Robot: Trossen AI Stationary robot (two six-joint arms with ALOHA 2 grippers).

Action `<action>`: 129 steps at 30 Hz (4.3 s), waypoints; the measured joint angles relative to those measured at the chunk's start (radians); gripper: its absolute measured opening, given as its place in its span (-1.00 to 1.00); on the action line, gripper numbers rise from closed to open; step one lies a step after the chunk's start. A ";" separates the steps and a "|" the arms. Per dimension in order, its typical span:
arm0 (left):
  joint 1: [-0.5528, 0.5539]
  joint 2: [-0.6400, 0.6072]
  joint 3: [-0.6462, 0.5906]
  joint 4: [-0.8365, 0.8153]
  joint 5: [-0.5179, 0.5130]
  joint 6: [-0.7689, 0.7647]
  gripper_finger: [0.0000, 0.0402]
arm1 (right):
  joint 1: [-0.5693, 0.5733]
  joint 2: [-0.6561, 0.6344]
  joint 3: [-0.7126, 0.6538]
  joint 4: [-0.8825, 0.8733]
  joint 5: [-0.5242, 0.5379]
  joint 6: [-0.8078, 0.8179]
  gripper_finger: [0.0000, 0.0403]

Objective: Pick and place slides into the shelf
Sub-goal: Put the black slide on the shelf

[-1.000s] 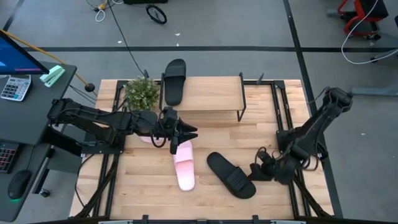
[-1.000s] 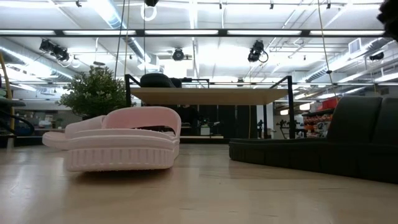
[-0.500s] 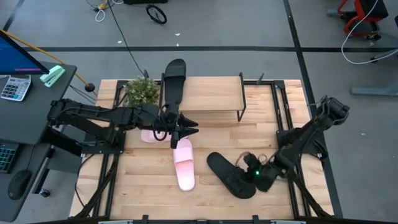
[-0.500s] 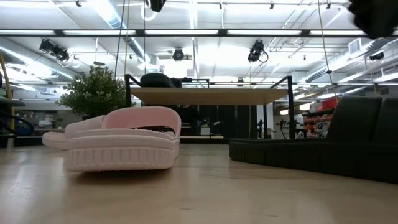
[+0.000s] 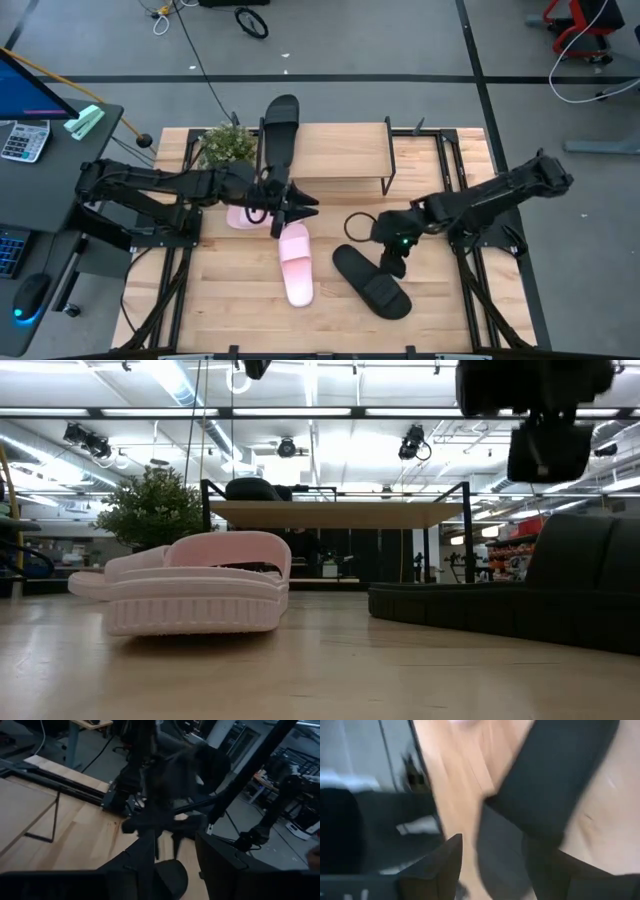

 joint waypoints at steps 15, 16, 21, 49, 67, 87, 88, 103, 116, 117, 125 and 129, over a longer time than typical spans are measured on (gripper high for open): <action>0.002 -0.155 0.001 -0.005 -0.004 0.014 -0.27 | -0.035 0.154 0.000 -0.002 -0.055 -0.398 0.03; 0.002 -0.162 0.001 -0.008 -0.005 0.022 -0.27 | -0.035 0.164 0.000 0.011 -0.064 -0.412 0.03; 0.002 -0.190 0.001 -0.008 -0.012 0.028 -0.24 | -0.035 0.201 0.000 0.112 -0.131 -0.424 0.03; 0.000 -0.204 0.000 -0.045 -0.011 0.026 -0.24 | 0.022 0.457 0.167 0.167 -0.241 -0.630 0.03; 0.000 -0.206 -0.001 -0.097 -0.011 0.027 -0.25 | 0.022 0.455 0.169 -0.019 -0.338 -0.816 0.03; 0.001 -0.206 0.000 -0.121 -0.011 0.038 -0.28 | 0.012 0.426 0.167 0.004 -0.331 -0.605 -0.86; 0.001 -0.206 0.000 -0.121 -0.011 0.038 -0.28 | 0.009 0.403 0.167 0.003 -0.330 -0.577 -0.89; 0.022 -0.285 0.000 -0.126 -0.025 0.133 -0.31 | -0.159 -0.089 0.167 0.136 0.032 -0.016 -0.94; 0.102 -0.313 0.000 -0.134 -0.030 0.143 -0.32 | -0.311 -0.101 0.168 0.607 0.642 0.336 -0.94; 0.106 -0.312 0.000 -0.137 -0.031 0.143 -0.32 | -0.320 -0.091 0.168 0.634 0.683 0.361 -0.94; 0.119 -0.312 0.000 -0.142 -0.092 0.200 -0.32 | -0.364 0.000 0.168 0.950 0.969 0.433 -0.94; 0.119 -0.308 0.000 -0.142 -0.208 0.253 -0.31 | -0.369 0.067 0.168 1.137 1.075 0.500 -0.94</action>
